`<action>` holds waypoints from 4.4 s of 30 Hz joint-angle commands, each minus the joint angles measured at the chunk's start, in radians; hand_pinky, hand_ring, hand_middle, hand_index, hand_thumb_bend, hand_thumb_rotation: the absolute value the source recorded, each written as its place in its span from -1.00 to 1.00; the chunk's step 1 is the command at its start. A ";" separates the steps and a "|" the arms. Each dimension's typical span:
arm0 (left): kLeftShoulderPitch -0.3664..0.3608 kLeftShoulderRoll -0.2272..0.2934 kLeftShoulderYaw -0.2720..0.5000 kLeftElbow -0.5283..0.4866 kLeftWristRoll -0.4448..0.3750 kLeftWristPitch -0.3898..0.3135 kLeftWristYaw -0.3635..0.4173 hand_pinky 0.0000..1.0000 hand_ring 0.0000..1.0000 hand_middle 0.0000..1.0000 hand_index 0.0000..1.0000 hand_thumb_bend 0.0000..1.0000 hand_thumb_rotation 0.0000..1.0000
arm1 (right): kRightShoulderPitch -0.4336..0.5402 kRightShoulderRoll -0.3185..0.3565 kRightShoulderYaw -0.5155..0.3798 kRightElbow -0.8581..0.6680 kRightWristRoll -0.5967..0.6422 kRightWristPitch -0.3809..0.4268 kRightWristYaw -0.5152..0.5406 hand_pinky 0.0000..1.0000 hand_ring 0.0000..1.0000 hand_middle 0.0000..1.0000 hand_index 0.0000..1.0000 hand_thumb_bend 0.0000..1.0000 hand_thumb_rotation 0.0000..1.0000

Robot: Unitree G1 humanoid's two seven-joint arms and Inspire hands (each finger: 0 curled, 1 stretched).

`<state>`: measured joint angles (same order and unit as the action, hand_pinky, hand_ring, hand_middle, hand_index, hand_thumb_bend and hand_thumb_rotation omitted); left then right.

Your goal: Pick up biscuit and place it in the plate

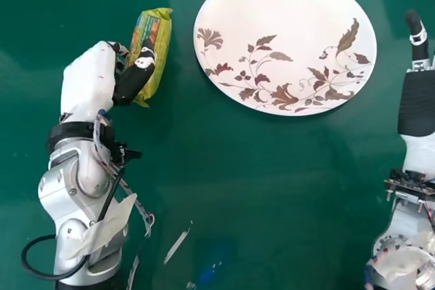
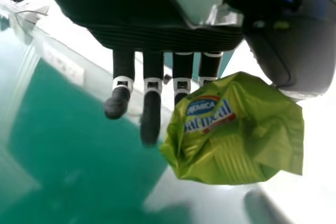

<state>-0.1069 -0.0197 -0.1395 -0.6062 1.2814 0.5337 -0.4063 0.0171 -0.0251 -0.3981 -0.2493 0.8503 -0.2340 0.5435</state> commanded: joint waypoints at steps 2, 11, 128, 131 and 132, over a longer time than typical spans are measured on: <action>0.013 -0.012 0.002 -0.058 -0.028 -0.017 0.043 -0.76 -0.67 -0.22 -0.03 0.03 -1.00 | 0.018 0.009 0.001 -0.006 -0.005 -0.010 -0.004 0.42 0.76 0.75 0.66 0.72 -0.13; 0.013 -0.013 0.015 -0.099 -0.087 -0.044 0.100 -0.74 -0.66 -0.22 -0.03 0.03 -1.00 | 0.015 0.010 0.001 0.000 -0.009 -0.016 0.001 0.35 0.64 0.73 0.66 0.67 -0.11; -0.478 -0.026 0.066 0.965 -1.198 -0.537 0.417 -0.65 -0.53 -0.20 0.00 0.03 -1.00 | -0.030 0.017 0.029 0.089 -0.080 -0.075 -0.002 0.91 0.99 0.97 0.90 0.87 -0.25; -0.486 0.001 0.013 0.917 -1.090 -0.412 0.443 -0.66 -0.55 -0.20 0.00 0.03 -1.00 | -0.026 0.023 0.031 0.086 -0.090 -0.082 -0.012 0.76 0.95 0.95 0.87 0.91 -0.29; -0.489 0.011 -0.007 0.894 -1.054 -0.361 0.442 -0.67 -0.55 -0.20 0.00 0.03 -1.00 | -0.025 0.024 0.033 0.086 -0.091 -0.084 -0.012 0.68 0.92 0.93 0.87 0.93 -0.27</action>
<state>-0.6185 -0.0252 -0.1163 0.2947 0.1842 0.0895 0.0307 -0.0293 -0.0141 -0.3672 -0.1648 0.7653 -0.3050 0.5332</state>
